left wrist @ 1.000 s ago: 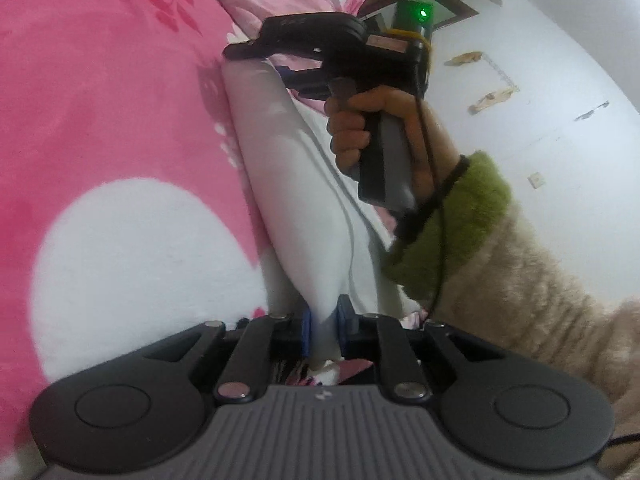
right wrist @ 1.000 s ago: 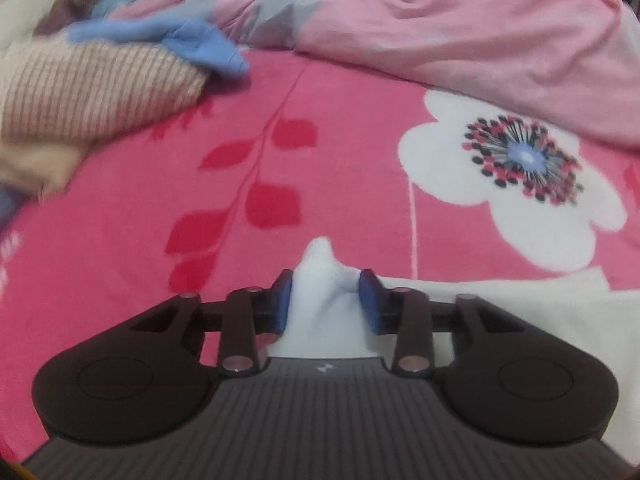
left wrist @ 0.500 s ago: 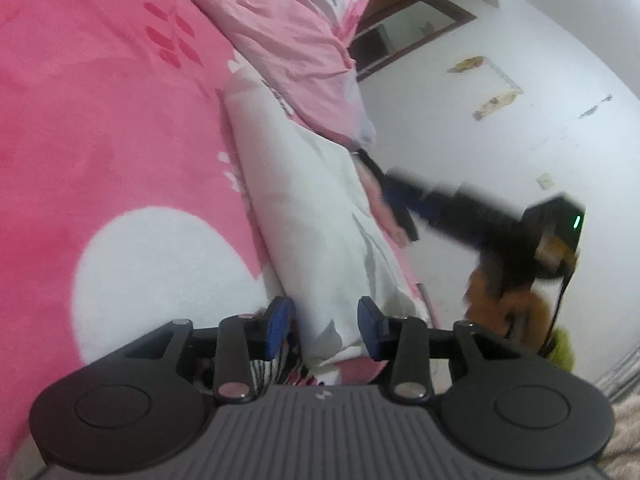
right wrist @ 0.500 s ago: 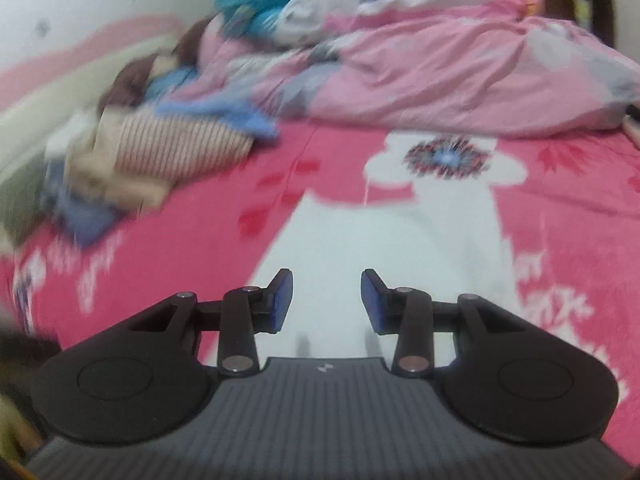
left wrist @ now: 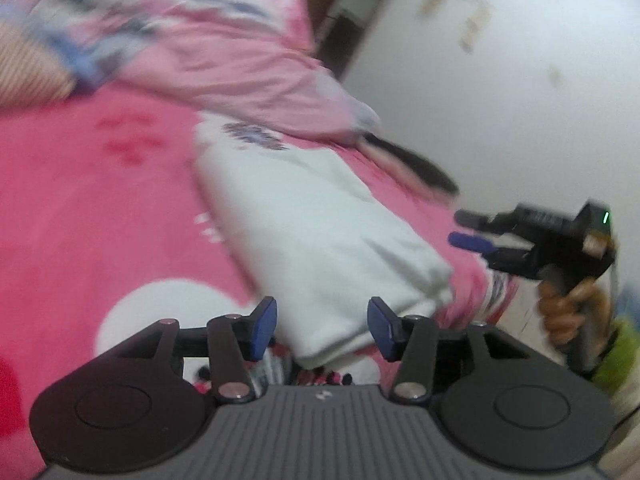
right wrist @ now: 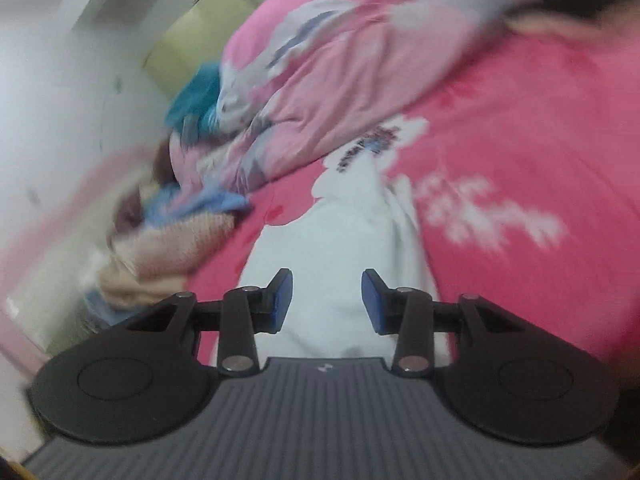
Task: Fold clothes
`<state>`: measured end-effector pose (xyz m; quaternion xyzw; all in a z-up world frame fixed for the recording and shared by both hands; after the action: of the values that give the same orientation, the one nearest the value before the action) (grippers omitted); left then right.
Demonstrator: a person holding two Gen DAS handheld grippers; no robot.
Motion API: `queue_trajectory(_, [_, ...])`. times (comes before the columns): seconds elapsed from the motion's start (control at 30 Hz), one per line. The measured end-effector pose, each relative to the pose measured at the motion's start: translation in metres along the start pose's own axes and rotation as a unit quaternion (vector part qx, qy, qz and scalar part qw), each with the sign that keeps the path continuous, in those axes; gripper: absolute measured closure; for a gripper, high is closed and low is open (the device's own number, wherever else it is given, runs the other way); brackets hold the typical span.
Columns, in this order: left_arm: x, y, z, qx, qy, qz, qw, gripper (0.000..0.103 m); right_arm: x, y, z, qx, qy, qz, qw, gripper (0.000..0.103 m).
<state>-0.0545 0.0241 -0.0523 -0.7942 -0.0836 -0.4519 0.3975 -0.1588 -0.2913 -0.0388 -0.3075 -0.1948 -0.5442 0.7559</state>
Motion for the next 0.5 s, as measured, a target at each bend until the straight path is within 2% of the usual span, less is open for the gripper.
queue_trajectory(0.17, [-0.016,0.013,-0.034,0.045,0.11,0.004,0.9929,0.053,-0.03,-0.009,-0.032,0.039,0.13,-0.001,0.991,0.063])
queue_trajectory(0.27, [-0.022,0.016,-0.043,0.079,0.156,0.002,0.9845,0.059,-0.042,0.005,-0.048,0.046,0.173,0.011,0.984,0.063])
queue_trajectory(0.5, [-0.031,0.022,-0.063,0.131,0.243,-0.006,0.961,0.06,-0.039,0.022,-0.052,0.029,0.156,0.013,0.987,0.063])
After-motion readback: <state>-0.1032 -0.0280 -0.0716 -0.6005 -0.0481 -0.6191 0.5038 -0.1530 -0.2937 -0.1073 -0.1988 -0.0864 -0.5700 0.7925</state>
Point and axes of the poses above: each gripper's, at about its wrist camera, not at the fingertips, and y roughly the way its jaws point, z to its left, x to its top, the point moved 4 cm from there along y, roughly the way its jaws point, and after that the axes turned 10 degrees about x, right-handed, at the moved point
